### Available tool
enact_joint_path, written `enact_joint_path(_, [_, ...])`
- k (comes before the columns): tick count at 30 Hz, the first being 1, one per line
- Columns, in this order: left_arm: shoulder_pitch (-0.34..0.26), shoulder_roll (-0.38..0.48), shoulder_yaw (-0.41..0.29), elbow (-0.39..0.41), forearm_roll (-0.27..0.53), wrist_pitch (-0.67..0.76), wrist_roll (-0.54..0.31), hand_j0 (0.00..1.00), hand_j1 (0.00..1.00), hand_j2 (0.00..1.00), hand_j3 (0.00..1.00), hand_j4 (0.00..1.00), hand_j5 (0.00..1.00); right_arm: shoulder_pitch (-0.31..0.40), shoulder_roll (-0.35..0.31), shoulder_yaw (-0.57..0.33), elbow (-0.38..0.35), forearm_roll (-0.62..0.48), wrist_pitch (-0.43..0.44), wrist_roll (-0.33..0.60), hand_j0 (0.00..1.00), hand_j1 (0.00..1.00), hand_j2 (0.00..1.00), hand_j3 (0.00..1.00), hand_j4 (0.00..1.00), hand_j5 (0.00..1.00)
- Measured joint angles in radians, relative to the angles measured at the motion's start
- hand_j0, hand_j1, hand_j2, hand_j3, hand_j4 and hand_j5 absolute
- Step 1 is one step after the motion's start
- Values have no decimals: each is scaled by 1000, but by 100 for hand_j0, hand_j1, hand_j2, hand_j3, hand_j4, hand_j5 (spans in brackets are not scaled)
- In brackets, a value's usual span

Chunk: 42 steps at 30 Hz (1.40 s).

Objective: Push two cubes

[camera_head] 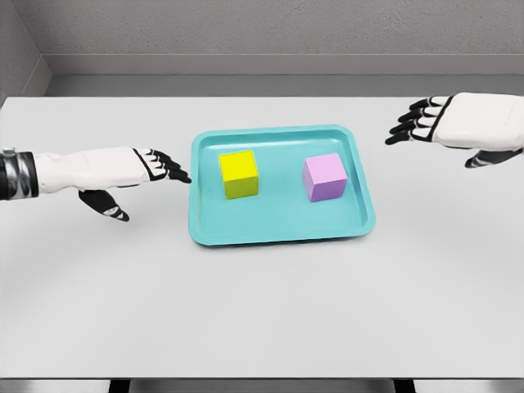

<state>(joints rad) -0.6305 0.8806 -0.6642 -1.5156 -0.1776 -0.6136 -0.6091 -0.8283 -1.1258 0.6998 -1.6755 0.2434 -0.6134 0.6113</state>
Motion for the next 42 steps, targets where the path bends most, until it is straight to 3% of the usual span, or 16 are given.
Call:
enact_joint_path(2, [0, -1, -1, 1, -1, 0, -1, 97, 97, 97, 97, 97, 97, 0, 2, 1, -2, 0, 0, 0, 100, 100, 100, 100, 100, 100])
enact_joint_path(3, [-3, -1, -2, 1, -2, 0, -1, 87, 87, 87, 87, 87, 87, -2, 2, 1, -3, -1, 0, 0, 100, 100, 100, 100, 100, 100])
enact_joint_path(4, [-21, -1, -6, 0, -2, 0, -2, 67, 67, 67, 67, 67, 67, -9, 3, 2, -3, -2, 0, 0, 100, 100, 100, 100, 100, 100])
enact_joint_path(5, [-60, -4, -14, 4, -12, 1, -2, 39, 39, 39, 39, 39, 39, -14, 2, 3, -1, -4, 0, 0, 100, 100, 100, 100, 100, 100])
enact_joint_path(6, [-78, -21, -23, 20, -33, 1, -2, 33, 33, 33, 33, 33, 33, -21, 0, 3, 1, -5, 0, 0, 88, 88, 88, 88, 88, 88])
enact_joint_path(7, [-109, -51, -39, 50, -53, 0, -2, 33, 33, 33, 33, 33, 33, -15, -2, 7, 2, -7, 0, 0, 16, 16, 16, 16, 16, 16])
enact_joint_path(8, [-138, -80, -55, 90, -65, 2, -2, 33, 33, 33, 33, 33, 33, -22, -2, 22, 4, -8, 1, 0, 7, 7, 7, 7, 7, 7])
enact_joint_path(10, [-146, -142, -79, 183, -88, 1, -2, 31, 31, 31, 31, 31, 31, -23, 6, 71, 12, -4, 0, 0, 9, 9, 9, 9, 9, 9])
enact_joint_path(11, [-146, -170, -88, 219, -100, 0, -2, 20, 20, 20, 20, 20, 20, -23, 20, 91, 22, -2, 0, 0, 9, 9, 9, 9, 9, 9])
enact_joint_path(14, [-158, -225, -116, 275, -120, 0, -2, 15, 15, 15, 15, 15, 15, -35, 73, 143, 61, 2, 0, 0, 9, 9, 9, 9, 9, 9])
enact_joint_path(19, [-183, -258, -147, 292, -129, 0, -2, 13, 13, 13, 13, 13, 13, -58, 145, 209, 103, 19, 0, 0, 13, 13, 13, 13, 13, 13])
enact_joint_path(24, [-213, -277, -155, 295, -130, 0, -2, 13, 13, 13, 13, 13, 13, -83, 250, 262, 222, 48, 0, 0, 13, 13, 13, 13, 13, 13])
enact_joint_path(30, [-225, -302, -161, 300, -135, 0, -2, 13, 13, 13, 13, 13, 13, -101, 314, 284, 337, 61, 0, 0, 13, 13, 13, 13, 13, 13])
enact_joint_path(36, [-253, -344, -162, 402, -168, 0, -2, 13, 13, 13, 13, 13, 13, -133, 365, 304, 430, 63, 0, 0, 13, 13, 13, 13, 13, 13])
enact_joint_path(42, [-267, -357, -161, 447, -178, 0, -2, 13, 13, 13, 13, 13, 13, -152, 420, 332, 494, 89, 0, 0, 13, 13, 13, 13, 13, 13])
